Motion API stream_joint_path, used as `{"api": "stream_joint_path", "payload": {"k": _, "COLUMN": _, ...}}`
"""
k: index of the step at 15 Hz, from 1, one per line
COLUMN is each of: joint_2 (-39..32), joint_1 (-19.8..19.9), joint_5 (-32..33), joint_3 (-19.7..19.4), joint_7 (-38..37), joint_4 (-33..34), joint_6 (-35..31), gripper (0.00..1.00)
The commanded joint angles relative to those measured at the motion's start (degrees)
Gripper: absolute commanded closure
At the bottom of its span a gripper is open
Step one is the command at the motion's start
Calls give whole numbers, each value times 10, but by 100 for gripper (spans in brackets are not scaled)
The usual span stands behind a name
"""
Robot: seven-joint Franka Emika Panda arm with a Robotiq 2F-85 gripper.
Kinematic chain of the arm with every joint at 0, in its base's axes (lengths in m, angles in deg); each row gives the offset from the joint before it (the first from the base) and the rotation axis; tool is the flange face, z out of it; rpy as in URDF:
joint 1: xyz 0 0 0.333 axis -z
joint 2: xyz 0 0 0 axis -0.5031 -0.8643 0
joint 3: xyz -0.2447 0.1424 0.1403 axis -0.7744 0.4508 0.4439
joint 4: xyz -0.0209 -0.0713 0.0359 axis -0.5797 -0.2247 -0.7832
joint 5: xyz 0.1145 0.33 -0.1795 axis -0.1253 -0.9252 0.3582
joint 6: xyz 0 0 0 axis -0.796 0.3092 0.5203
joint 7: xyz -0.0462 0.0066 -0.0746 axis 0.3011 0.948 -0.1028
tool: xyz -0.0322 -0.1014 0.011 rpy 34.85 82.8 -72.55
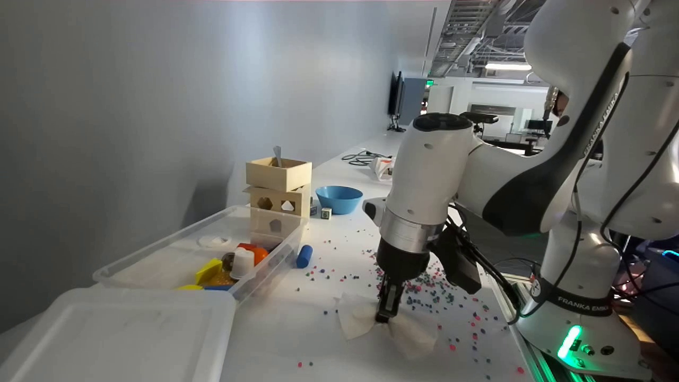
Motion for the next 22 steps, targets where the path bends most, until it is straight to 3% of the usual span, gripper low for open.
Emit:
{"api": "stream_joint_path", "payload": {"k": 1, "joint_2": 0, "joint_1": 35, "joint_5": 63, "joint_3": -5, "joint_7": -20, "joint_4": -43, "joint_6": 3, "gripper": 100}}
{"api": "stream_joint_path", "payload": {"k": 5, "joint_2": 6, "joint_1": 62, "joint_5": 103, "joint_3": -8, "joint_7": -30, "joint_4": -63, "joint_6": 2, "gripper": 100}}
{"api": "stream_joint_path", "payload": {"k": 7, "joint_2": -27, "joint_1": 75, "joint_5": 140, "joint_3": -9, "joint_7": -50, "joint_4": -26, "joint_6": 19, "gripper": 100}}
{"api": "stream_joint_path", "payload": {"k": 10, "joint_2": -15, "joint_1": 97, "joint_5": 176, "joint_3": -18, "joint_7": -66, "joint_4": -55, "joint_6": 19, "gripper": 100}}
{"api": "stream_joint_path", "payload": {"k": 13, "joint_2": -34, "joint_1": 115, "joint_5": 209, "joint_3": -27, "joint_7": -87, "joint_4": -34, "joint_6": 27, "gripper": 100}}
{"api": "stream_joint_path", "payload": {"k": 16, "joint_2": -3, "joint_1": 97, "joint_5": 137, "joint_3": -51, "joint_7": -42, "joint_4": -38, "joint_6": 27, "gripper": 100}}
{"api": "stream_joint_path", "payload": {"k": 19, "joint_2": 42, "joint_1": 76, "joint_5": 8, "joint_3": -77, "joint_7": 48, "joint_4": -48, "joint_6": 33, "gripper": 100}}
{"api": "stream_joint_path", "payload": {"k": 22, "joint_2": 76, "joint_1": 68, "joint_5": -110, "joint_3": -95, "joint_7": 125, "joint_4": -29, "joint_6": 79, "gripper": 100}}
